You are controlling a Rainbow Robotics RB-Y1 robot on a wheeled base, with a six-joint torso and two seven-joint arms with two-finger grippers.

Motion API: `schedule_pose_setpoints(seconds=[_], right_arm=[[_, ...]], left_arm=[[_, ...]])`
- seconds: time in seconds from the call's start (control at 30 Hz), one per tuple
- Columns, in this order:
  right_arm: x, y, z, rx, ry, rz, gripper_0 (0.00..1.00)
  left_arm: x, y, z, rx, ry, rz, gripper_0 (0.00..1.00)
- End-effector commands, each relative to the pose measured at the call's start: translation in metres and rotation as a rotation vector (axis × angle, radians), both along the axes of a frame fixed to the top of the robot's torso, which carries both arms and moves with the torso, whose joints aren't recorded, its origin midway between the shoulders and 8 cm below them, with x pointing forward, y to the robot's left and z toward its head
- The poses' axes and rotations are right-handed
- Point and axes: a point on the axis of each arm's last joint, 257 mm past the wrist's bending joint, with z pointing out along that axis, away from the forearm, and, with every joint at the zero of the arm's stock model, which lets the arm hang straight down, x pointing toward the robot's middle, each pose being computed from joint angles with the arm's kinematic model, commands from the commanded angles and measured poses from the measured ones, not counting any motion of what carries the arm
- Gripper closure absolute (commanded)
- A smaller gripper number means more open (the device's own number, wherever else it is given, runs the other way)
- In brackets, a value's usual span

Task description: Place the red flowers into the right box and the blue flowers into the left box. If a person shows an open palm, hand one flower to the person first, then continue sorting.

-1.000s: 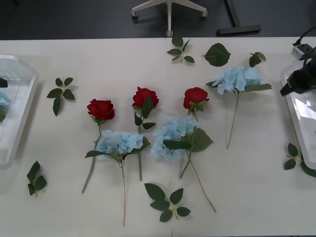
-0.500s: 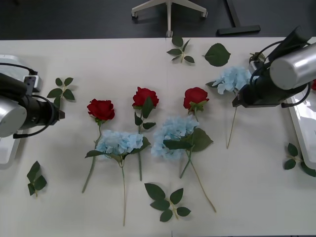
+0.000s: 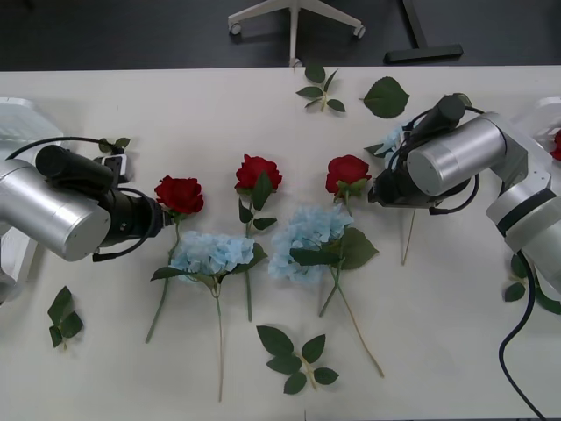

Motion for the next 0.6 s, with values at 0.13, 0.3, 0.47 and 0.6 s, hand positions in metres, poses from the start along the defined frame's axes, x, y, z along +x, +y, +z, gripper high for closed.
schedule_pose_setpoints(seconds=[0.13, 0.3, 0.47, 0.6], right_arm=[[0.009, -0.003, 0.009, 0.018, -0.029, -0.025, 0.94], [0.010, -0.010, 0.009, 0.015, -0.027, -0.032, 1.00], [0.012, -0.014, 0.014, 0.031, -0.032, -0.044, 1.00], [0.015, -0.022, 0.028, 0.077, -0.029, -0.050, 1.00]], left_arm=[[0.024, -0.037, 0.000, 0.016, -0.026, -0.067, 0.00], [0.025, -0.044, -0.009, 0.036, -0.009, -0.083, 0.00], [0.023, -0.043, -0.020, 0.064, 0.011, -0.091, 0.00], [0.024, -0.038, -0.030, 0.095, 0.026, -0.091, 0.00]])
